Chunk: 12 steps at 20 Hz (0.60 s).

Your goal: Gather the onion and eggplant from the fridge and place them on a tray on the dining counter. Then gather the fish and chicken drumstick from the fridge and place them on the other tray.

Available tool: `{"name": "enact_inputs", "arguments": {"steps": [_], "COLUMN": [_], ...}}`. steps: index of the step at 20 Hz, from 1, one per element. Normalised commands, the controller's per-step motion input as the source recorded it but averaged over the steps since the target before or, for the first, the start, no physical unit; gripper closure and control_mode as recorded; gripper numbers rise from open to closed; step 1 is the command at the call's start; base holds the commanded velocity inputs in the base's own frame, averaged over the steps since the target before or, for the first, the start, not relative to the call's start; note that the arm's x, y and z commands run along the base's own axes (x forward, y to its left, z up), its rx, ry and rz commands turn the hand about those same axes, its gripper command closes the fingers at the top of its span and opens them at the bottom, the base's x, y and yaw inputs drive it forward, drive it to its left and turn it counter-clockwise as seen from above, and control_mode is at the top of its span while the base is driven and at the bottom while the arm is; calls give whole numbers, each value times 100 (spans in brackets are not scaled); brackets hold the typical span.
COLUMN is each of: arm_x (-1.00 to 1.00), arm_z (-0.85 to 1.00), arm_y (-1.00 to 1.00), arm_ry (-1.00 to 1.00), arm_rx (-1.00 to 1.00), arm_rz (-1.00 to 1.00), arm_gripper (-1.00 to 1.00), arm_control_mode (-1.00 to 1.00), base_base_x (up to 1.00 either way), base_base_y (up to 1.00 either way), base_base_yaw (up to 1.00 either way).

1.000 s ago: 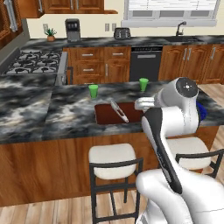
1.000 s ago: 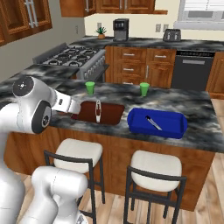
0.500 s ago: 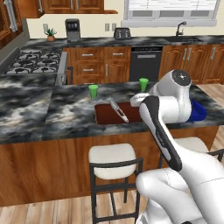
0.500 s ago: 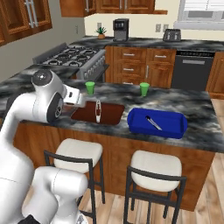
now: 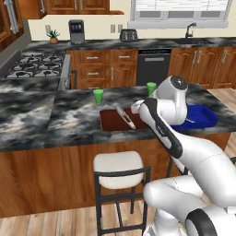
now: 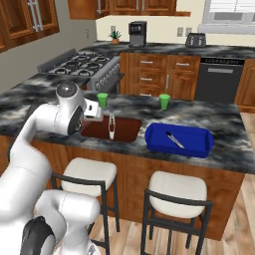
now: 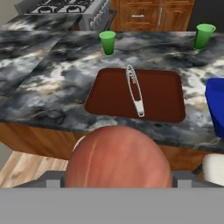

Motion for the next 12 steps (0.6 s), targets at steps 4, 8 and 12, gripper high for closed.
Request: {"name": "enact_inputs", "arguments": {"steps": [4, 8, 12], "arm_x": [64, 65, 62], "arm_z": [-45, -35, -33], "arm_y": [22, 38, 27], "arm_ry": [0, 6, 4], "arm_rx": [0, -1, -2], "arm_rz": [3, 0, 0], "arm_gripper": [100, 100, 100], "arm_control_mode": [-100, -100, -100], "base_base_x": [0, 0, 0], "base_base_y": [0, 0, 0], "base_base_yaw": [0, 0, 0]}}
